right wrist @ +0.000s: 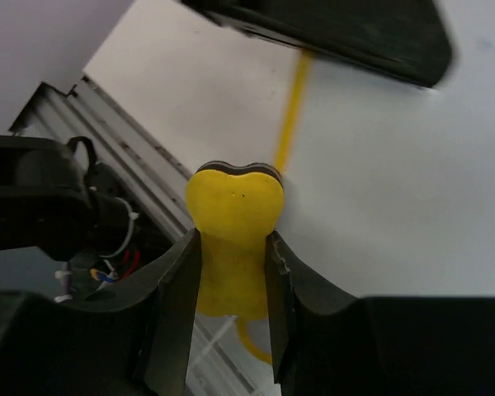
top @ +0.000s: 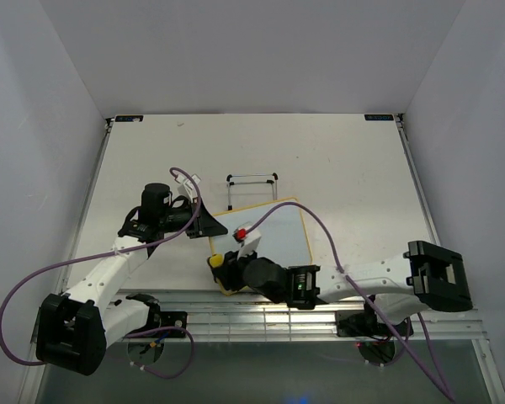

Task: Erase the whiteboard

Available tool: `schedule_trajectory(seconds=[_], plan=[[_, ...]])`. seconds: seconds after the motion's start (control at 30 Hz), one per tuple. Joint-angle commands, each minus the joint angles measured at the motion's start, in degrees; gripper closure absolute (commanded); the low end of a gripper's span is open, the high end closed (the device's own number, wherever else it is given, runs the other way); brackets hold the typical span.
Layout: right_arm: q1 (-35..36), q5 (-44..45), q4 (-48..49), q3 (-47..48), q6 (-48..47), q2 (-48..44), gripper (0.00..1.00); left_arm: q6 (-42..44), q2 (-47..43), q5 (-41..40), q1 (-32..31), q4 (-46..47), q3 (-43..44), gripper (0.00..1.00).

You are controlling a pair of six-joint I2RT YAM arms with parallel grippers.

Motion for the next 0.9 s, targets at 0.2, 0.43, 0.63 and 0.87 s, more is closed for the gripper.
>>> schedule_trajectory(seconds=[0.2,0.43,0.63,0.87], plan=[[1.52,0.84,0.81,2.64,-1.95,4.31,0.88,2.26,-0.81,-3.74,-1.74,-4.75,0.24,1.0],[-1.12,3.22,0.11,-12.65,2.54,-12.36,0.89,2.35,-1.07,-4.18,-1.83,-5.02,0.33,1.0],[-1.56,1.29,-3.67,-15.21,-1.76,-23.37,0.89,2.35,-0.9,-4.7,-1.83,-5.28,0.41,1.0],[-4.19,6.82,-12.71,-20.31,-0.89,-33.4,0.89,2.26,-0.98,-4.7,-1.92,-5.28,0.33,1.0]])
